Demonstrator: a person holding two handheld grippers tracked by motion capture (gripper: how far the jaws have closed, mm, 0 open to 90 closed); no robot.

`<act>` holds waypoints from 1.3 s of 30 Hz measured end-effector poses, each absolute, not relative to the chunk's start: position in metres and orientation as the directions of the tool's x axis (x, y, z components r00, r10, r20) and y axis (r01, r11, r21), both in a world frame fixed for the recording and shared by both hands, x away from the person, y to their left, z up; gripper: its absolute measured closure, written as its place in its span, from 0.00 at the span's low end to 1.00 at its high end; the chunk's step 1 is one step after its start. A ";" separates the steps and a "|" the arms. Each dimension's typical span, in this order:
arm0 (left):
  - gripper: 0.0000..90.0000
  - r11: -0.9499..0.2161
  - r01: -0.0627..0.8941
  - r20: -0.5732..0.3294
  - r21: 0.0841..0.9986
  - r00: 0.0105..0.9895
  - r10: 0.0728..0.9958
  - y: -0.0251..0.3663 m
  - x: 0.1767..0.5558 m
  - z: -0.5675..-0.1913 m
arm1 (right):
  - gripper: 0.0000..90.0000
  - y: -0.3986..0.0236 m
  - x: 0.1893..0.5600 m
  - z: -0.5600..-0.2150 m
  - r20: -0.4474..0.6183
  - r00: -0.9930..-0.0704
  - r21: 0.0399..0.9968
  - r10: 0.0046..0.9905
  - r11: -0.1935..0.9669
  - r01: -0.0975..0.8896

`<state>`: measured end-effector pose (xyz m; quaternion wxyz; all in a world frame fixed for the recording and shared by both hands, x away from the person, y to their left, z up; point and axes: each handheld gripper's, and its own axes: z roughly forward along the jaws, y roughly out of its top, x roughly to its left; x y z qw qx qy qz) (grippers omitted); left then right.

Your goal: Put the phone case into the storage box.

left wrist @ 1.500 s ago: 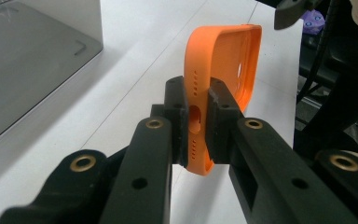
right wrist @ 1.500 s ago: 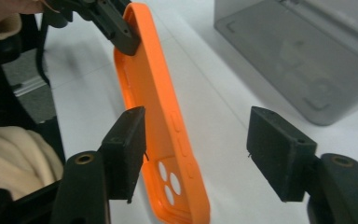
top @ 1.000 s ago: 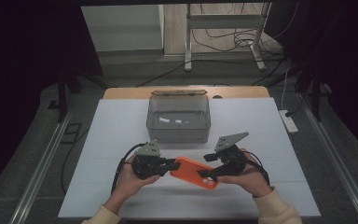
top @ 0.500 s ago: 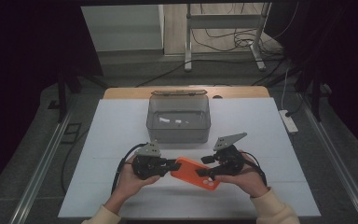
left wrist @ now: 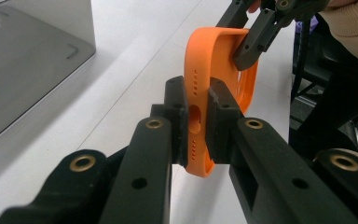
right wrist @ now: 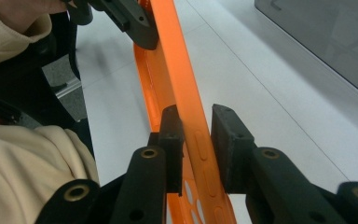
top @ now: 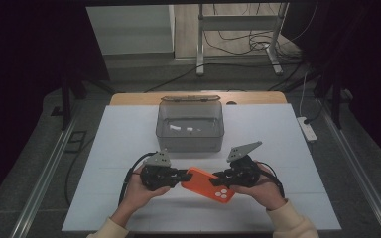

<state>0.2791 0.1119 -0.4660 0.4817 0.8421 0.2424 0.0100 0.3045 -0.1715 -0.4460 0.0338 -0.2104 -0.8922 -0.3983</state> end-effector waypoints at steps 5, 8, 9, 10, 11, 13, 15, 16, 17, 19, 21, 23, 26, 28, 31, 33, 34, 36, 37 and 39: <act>0.88 -0.409 0.414 -0.245 0.813 0.880 0.406 0.114 0.282 -0.469 | 0.86 -0.170 0.301 -0.443 0.195 -0.923 0.702 0.332 0.611 0.367; 0.85 -0.403 0.420 -0.244 0.813 0.874 0.420 0.115 0.283 -0.472 | 0.88 -0.169 0.300 -0.441 0.192 -0.927 0.708 0.323 0.608 0.359; 0.84 -0.404 0.421 -0.242 0.812 0.873 0.423 0.115 0.284 -0.472 | 0.89 -0.168 0.299 -0.440 0.185 -0.929 0.708 0.321 0.612 0.353; 0.83 -0.402 0.422 -0.244 0.813 0.873 0.423 0.115 0.284 -0.473 | 0.89 -0.168 0.298 -0.440 0.182 -0.928 0.707 0.324 0.613 0.353; 0.81 -0.400 0.423 -0.245 0.813 0.871 0.425 0.115 0.284 -0.473 | 0.89 -0.168 0.297 -0.439 0.171 -0.930 0.708 0.326 0.615 0.346; 0.77 -0.396 0.420 -0.240 0.816 0.871 0.429 0.116 0.284 -0.473 | 0.89 -0.168 0.297 -0.438 0.162 -0.931 0.708 0.326 0.618 0.340; 0.69 -0.396 0.418 -0.233 0.818 0.869 0.436 0.115 0.284 -0.473 | 0.89 -0.169 0.297 -0.437 0.153 -0.931 0.713 0.330 0.616 0.335; 0.62 -0.395 0.418 -0.231 0.818 0.867 0.441 0.115 0.284 -0.473 | 0.89 -0.170 0.296 -0.436 0.154 -0.931 0.715 0.331 0.613 0.336; 0.55 -0.391 0.422 -0.229 0.818 0.862 0.452 0.114 0.284 -0.473 | 0.89 -0.170 0.296 -0.436 0.149 -0.931 0.715 0.333 0.615 0.334; 0.42 -0.391 0.430 -0.218 0.814 0.849 0.481 0.114 0.283 -0.473 | 0.89 -0.171 0.296 -0.435 0.144 -0.931 0.717 0.335 0.613 0.331; 0.31 -0.386 0.428 -0.193 0.817 0.834 0.517 0.113 0.280 -0.472 | 0.89 -0.171 0.296 -0.434 0.134 -0.931 0.718 0.340 0.614 0.328; 0.24 -0.380 0.421 -0.168 0.824 0.821 0.545 0.113 0.277 -0.471 | 0.89 -0.172 0.296 -0.433 0.126 -0.929 0.721 0.348 0.611 0.327; 0.18 -0.385 0.415 -0.139 0.824 0.807 0.574 0.115 0.273 -0.471 | 0.89 -0.172 0.295 -0.432 0.111 -0.927 0.723 0.357 0.612 0.322; 0.18 -0.389 0.409 -0.121 0.826 0.801 0.586 0.117 0.270 -0.472 | 0.89 -0.172 0.294 -0.432 0.109 -0.927 0.723 0.359 0.611 0.322; 0.18 -0.387 0.412 -0.111 0.825 0.790 0.604 0.119 0.268 -0.474 | 0.89 -0.173 0.294 -0.431 0.089 -0.927 0.726 0.365 0.613 0.311; 0.17 -0.377 0.421 -0.119 0.825 0.781 0.613 0.121 0.267 -0.475 | 0.89 -0.173 0.294 -0.430 0.077 -0.928 0.728 0.364 0.616 0.301; 0.17 -0.375 0.424 -0.120 0.825 0.778 0.617 0.122 0.266 -0.475 | 0.89 -0.173 0.294 -0.430 0.070 -0.929 0.730 0.364 0.616 0.296; 0.17 -0.375 0.428 -0.119 0.822 0.774 0.621 0.123 0.266 -0.476 | 0.89 -0.174 0.293 -0.430 0.062 -0.927 0.728 0.370 0.618 0.295; 0.17 -0.376 0.431 -0.121 0.820 0.773 0.623 0.124 0.265 -0.477 | 0.89 -0.174 0.294 -0.430 0.077 -0.923 0.727 0.378 0.612 0.311; 0.17 -0.381 0.435 -0.122 0.816 0.773 0.622 0.125 0.264 -0.478 | 0.89 -0.175 0.294 -0.430 0.075 -0.921 0.727 0.382 0.611 0.313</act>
